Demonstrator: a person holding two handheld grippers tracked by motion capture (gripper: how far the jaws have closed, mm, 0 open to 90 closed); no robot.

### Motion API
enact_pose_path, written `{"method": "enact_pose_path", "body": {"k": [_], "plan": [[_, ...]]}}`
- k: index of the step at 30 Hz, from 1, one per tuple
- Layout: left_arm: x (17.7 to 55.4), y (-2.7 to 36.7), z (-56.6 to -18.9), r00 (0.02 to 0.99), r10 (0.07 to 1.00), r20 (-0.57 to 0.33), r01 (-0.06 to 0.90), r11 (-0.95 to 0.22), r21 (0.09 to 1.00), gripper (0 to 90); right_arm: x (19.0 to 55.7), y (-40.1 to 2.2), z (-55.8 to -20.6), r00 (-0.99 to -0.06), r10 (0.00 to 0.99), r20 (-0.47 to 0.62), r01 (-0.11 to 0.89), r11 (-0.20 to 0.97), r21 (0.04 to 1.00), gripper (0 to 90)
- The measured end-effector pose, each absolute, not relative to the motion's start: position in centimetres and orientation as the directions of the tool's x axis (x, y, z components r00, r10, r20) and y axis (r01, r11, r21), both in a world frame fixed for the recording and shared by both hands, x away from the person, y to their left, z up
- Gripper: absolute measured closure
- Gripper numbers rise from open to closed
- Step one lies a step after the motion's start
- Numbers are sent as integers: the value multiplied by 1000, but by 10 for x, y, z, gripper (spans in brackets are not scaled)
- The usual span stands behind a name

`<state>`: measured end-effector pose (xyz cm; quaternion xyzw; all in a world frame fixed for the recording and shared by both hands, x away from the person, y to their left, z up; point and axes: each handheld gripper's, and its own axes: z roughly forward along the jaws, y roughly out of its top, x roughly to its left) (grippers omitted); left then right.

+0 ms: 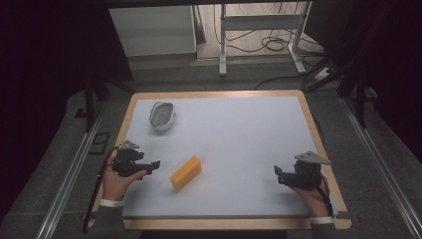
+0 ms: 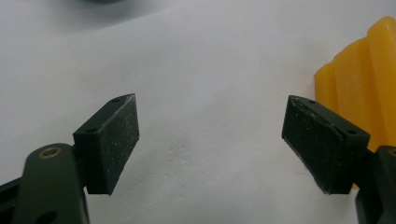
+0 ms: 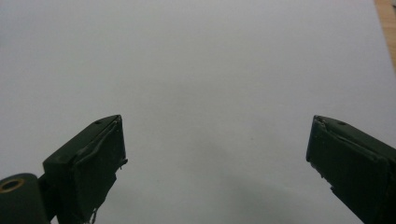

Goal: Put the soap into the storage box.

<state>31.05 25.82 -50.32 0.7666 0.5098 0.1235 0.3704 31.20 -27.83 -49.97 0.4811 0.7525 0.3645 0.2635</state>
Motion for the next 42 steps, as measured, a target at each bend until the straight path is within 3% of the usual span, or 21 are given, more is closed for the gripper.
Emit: {"method": "enact_pose_path", "body": {"k": [25, 42], "plan": [[304, 261, -490, 457, 874, -167, 686, -227, 692, 198, 308, -297, -496, -361, 933, 5, 523, 197, 829, 66], [303, 262, -473, 517, 840, -164, 657, -267, 705, 192, 306, -300, -494, -345, 938, -17, 525, 208, 825, 67]]}}
